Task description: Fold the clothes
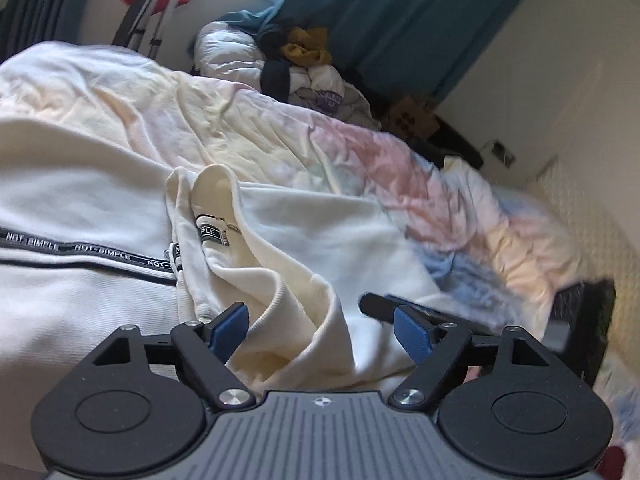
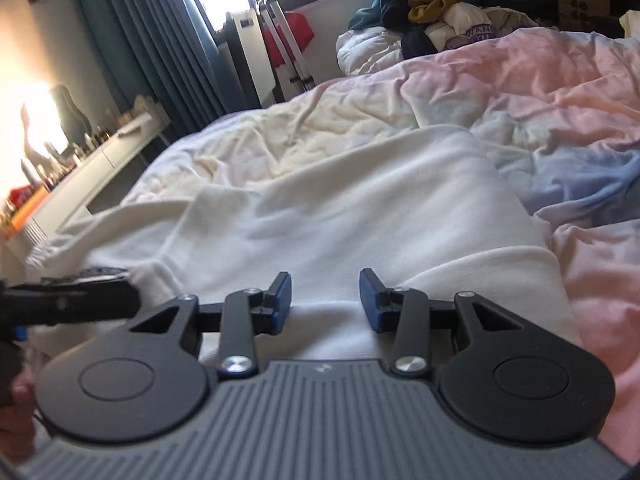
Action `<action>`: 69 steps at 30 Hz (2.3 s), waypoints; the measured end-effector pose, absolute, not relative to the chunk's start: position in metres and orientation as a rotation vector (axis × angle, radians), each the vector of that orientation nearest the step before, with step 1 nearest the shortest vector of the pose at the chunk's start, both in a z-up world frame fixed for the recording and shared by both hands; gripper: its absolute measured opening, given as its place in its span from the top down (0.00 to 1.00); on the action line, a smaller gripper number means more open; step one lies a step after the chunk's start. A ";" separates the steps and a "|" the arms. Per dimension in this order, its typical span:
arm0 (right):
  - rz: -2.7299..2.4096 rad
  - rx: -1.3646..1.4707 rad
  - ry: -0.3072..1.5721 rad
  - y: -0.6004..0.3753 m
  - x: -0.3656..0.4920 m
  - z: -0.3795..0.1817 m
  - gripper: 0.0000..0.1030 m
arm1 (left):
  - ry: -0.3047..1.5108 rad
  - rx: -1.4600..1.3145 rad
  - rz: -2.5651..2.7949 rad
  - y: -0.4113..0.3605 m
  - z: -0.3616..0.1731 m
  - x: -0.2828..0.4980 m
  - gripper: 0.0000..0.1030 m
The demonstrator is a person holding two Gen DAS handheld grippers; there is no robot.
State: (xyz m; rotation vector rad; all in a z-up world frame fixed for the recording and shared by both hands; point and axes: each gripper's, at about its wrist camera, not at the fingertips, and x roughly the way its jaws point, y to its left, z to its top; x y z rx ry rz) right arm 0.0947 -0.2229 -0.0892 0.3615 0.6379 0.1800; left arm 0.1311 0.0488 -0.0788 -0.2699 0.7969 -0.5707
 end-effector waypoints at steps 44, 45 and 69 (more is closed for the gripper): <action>0.165 0.140 0.635 -0.188 0.109 -0.103 0.59 | 0.814 -0.805 -0.088 0.224 -0.057 0.073 0.29; 0.164 0.143 0.636 -0.188 0.109 -0.103 0.59 | 0.792 -0.826 -0.035 0.237 -0.056 0.065 0.29; 0.189 0.231 0.657 -0.191 0.114 -0.104 0.60 | 0.613 -1.326 0.314 0.311 -0.101 0.013 0.19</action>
